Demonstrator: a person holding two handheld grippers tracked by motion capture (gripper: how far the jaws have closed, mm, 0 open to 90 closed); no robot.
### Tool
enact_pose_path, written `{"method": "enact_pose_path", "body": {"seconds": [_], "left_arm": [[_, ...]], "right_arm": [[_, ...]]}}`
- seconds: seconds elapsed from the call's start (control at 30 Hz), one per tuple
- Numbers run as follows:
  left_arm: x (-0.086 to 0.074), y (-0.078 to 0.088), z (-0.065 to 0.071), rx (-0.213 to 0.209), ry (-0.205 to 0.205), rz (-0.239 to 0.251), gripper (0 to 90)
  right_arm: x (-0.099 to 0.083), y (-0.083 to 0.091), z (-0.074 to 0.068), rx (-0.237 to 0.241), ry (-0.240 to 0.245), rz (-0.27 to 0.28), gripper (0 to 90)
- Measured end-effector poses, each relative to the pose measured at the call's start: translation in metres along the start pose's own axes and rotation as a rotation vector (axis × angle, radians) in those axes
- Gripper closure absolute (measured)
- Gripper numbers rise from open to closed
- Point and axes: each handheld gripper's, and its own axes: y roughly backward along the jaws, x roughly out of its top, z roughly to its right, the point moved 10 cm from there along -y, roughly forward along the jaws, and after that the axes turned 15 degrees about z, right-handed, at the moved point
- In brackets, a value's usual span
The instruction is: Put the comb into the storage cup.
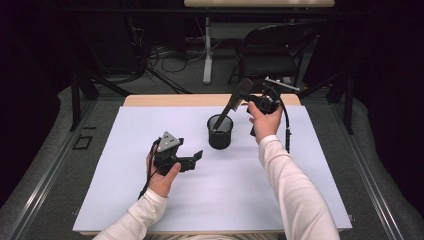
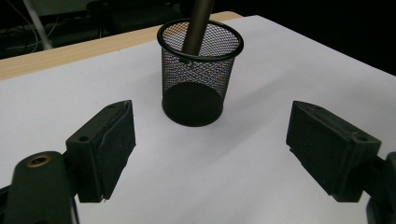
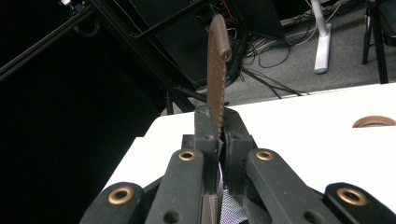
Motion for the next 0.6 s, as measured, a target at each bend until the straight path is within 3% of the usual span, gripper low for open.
{"method": "enact_pose_path", "body": {"seconds": [0.6], "left_arm": [[0.000,0.000,-0.001,-0.003,0.011,0.002,16.1]], "right_arm": [[-0.022,-0.006,0.009,-0.017,0.007,-0.030,87.5]]}}
